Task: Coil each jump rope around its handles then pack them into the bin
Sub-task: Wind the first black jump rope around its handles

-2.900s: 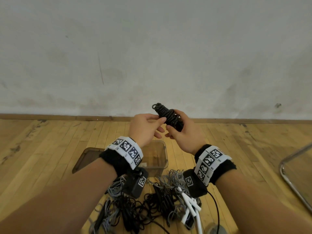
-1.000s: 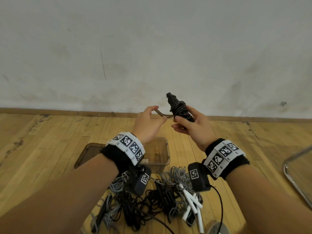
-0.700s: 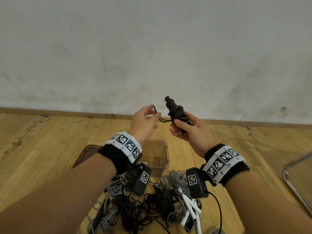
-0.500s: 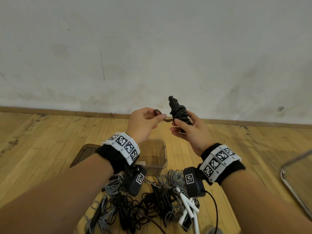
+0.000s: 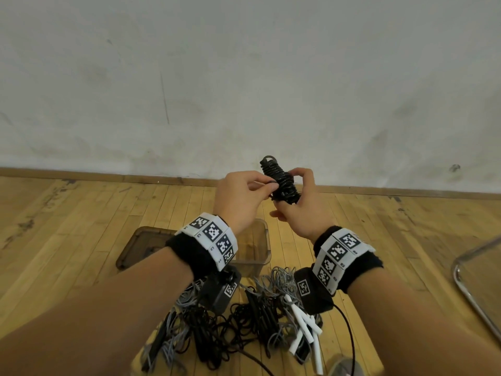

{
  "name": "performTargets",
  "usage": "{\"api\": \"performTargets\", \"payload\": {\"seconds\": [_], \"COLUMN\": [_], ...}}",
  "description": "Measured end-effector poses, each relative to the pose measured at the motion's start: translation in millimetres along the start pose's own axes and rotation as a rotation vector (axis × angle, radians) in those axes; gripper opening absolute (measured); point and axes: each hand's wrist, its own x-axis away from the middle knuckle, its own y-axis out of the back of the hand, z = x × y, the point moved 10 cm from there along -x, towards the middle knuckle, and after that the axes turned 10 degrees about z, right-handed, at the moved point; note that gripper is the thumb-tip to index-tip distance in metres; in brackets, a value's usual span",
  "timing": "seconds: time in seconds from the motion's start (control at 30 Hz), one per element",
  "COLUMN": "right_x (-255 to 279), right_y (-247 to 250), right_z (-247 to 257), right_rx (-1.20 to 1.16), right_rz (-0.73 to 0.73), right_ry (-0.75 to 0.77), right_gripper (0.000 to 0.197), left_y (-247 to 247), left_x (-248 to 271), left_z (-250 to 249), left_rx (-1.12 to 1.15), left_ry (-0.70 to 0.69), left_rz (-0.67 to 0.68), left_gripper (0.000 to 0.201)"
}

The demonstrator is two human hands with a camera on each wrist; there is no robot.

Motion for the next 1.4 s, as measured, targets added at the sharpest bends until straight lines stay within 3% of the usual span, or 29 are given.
{"api": "performTargets", "payload": {"seconds": [0.17,0.3,0.43,0.73,1.1,1.4], "right_x": [0,2,3,5,6,5], "right_y": [-6,-15,-16,-16,-7,-10], "right_z": [14,21,23,17,11,11], "right_rx": [0.097,0.184,0.123,0.000,-0.131,0.049], "right_rz": [0.048,0.069,0.102,0.146,0.132,0.130], "right_ry": [0.039,0.067,0.084,0.023,0.001,0.038], "right_gripper": [0.054,0.068,0.068,0.048,0.042,0.040], "left_y": [8,14,17,14,8,2], "left_x": [0,-2,0,-7,-4,-8], "left_z": [-8,-9,-12,10,9,19], "left_rx": [-0.065,-0.069,-0.106,0.029,0.180,0.142], "left_ry": [-0.057,-0.068,-0.079,0.037,0.094,0.167], "left_rz": [-0.082,-0.138,-0.138,-0.062,0.044,0.103], "left_gripper": [0.010,0.022,0.031,0.024,0.011,0.014]}}
